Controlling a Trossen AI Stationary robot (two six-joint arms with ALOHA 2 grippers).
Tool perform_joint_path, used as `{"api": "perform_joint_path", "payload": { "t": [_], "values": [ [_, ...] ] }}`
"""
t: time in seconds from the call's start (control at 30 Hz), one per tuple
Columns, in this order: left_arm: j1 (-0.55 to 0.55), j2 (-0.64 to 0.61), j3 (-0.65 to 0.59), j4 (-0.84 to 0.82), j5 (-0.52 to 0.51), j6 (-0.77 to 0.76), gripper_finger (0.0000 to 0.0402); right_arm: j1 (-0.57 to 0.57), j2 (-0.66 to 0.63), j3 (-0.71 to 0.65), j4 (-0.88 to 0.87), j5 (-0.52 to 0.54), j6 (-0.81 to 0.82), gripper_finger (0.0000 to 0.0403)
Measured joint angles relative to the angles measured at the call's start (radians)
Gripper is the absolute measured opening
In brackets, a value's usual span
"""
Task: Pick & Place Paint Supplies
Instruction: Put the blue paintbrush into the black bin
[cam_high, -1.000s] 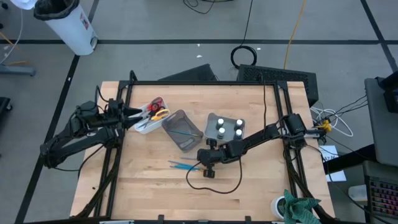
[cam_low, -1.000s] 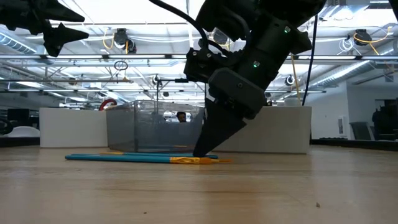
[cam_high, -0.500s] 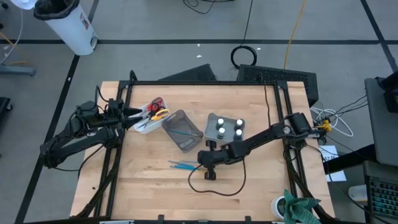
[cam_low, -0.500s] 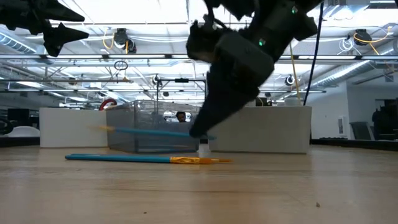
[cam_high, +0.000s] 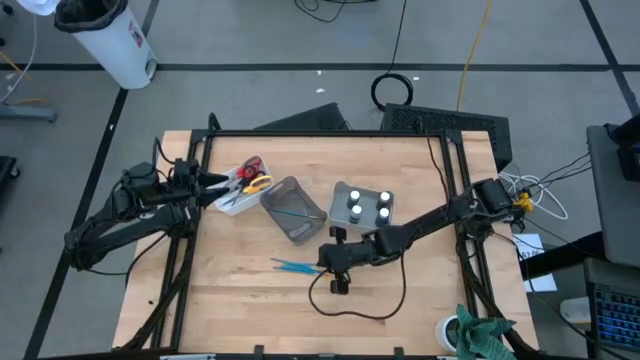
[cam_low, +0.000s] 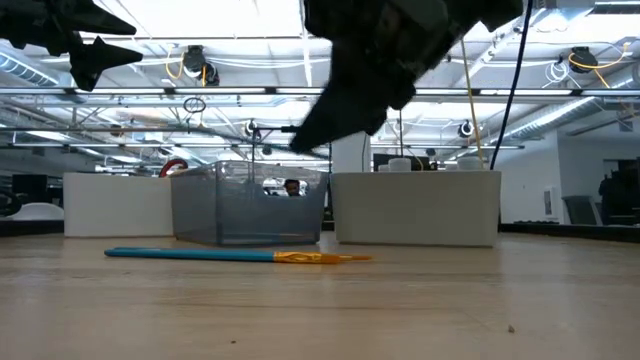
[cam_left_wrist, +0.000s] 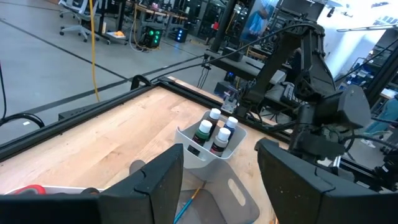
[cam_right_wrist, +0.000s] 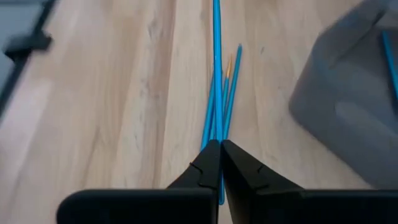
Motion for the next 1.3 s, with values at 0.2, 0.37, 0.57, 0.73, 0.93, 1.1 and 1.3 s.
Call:
{"api": "perform_joint_path", "payload": {
  "t": [0.2,0.37,0.57,0.73,0.93,1.1,1.3],
  "values": [
    [0.000,0.000,0.000,0.000,0.000,0.000,0.0214,-0.007,-0.006,0.000,0.107,-0.001,0.000,0.0000],
    [0.000,0.000,0.000,0.000,0.000,0.000,0.0214,-0.038,-0.006,0.000,0.165,0.002,0.000,0.0000],
    [0.000,0.000,0.000,0.000,0.000,0.000,0.0214,-0.094,-0.006,0.001,0.211,0.003,0.004,0.0000],
    [0.000,0.000,0.000,0.000,0.000,0.000,0.0214,-0.147,-0.006,0.000,0.212,0.003,0.002,0.0000],
    [0.000,0.000,0.000,0.000,0.000,0.000,0.0214,-0.206,-0.006,0.000,0.210,0.001,0.000,0.0000],
    [0.000,0.000,0.000,0.000,0.000,0.000,0.0214,-0.249,-0.006,0.001,0.187,0.001,-0.004,0.0000],
    [0.000,0.000,0.000,0.000,0.000,0.000,0.0214,-0.277,-0.006,0.001,0.134,0.003,0.004,0.0000]
  ]
}}
